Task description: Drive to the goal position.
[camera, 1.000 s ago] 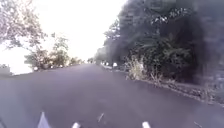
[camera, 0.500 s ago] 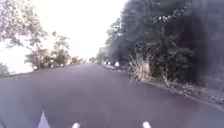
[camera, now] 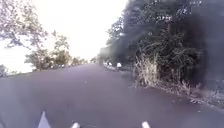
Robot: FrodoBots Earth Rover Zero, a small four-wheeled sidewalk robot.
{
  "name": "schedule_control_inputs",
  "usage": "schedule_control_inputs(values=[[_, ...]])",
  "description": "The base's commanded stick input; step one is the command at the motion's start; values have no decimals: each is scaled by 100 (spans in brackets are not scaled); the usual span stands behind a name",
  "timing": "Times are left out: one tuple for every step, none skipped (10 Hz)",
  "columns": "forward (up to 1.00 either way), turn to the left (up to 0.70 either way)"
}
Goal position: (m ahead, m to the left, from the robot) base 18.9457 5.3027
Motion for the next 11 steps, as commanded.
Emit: schedule_control_inputs(values=[[85, 0], [85, 0], [85, 0], [85, 0], [85, 0], [85, 0], [85, 0], [85, 0], [85, 0], [85, 0], [85, 0]])
